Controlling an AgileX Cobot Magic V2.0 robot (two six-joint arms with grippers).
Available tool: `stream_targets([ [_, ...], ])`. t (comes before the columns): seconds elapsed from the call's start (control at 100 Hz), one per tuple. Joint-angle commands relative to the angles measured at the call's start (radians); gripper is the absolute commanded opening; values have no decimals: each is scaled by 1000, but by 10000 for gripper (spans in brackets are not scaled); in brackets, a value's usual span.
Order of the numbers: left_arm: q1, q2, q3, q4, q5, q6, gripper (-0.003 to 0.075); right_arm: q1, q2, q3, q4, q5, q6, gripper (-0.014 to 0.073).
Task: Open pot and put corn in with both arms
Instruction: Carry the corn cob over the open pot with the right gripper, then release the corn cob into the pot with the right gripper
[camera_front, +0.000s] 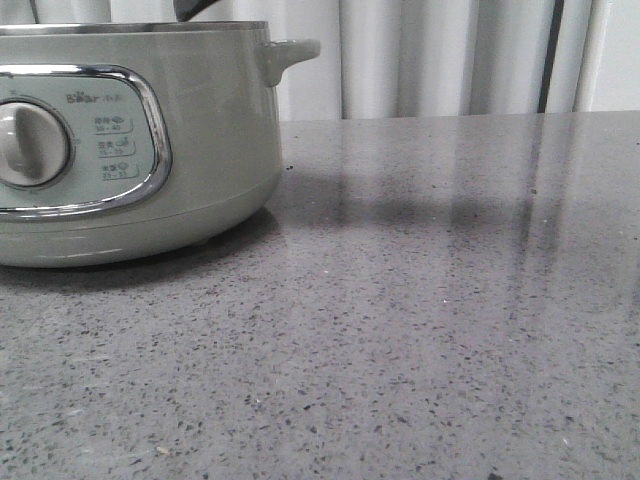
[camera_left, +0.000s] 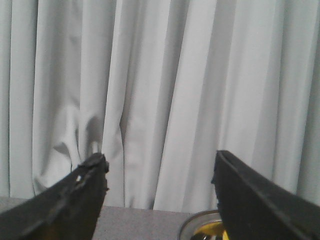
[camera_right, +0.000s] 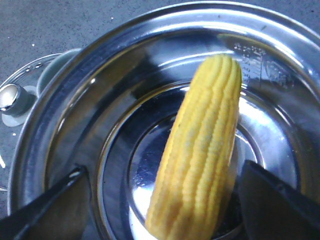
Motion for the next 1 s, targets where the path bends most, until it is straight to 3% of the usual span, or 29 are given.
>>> stream_targets([
  [0.0, -6, 8, -34, -1, -6, -10, 397, -11, -113, -35, -11, -41, -12, 462],
  [0.06, -12, 5, -34, -1, 46, -10, 335, -11, -169, -33, -55, -17, -12, 359],
  [0.18, -51, 5, -34, -1, 128, -10, 125, -7, -296, -25, -200, 75, -12, 68],
  [0.23, -69, 5, -34, -1, 152, -10, 16, -5, -362, 0, -238, 102, -12, -14],
  [0.28, -88, 5, -34, -1, 175, -10, -17, -5, -436, 56, -262, 101, -12, -66],
  [0.41, -136, 5, -34, 2, 267, -1, -20, -5, -679, 268, -333, 18, -12, -51],
  [0.55, -165, 5, -34, 2, 364, 17, -20, -5, -990, 626, -465, -192, -12, -51],
  [0.65, -169, 5, -34, 2, 377, 17, -20, -7, -1219, 857, -569, -317, -12, -52],
  [0.75, -169, 5, -34, -23, 342, 17, -20, -23, -1439, 1057, -578, -362, 2, -51],
  [0.99, -169, 5, -34, -45, 245, 17, -20, -130, -1698, 1170, -635, -351, 17, -52],
])
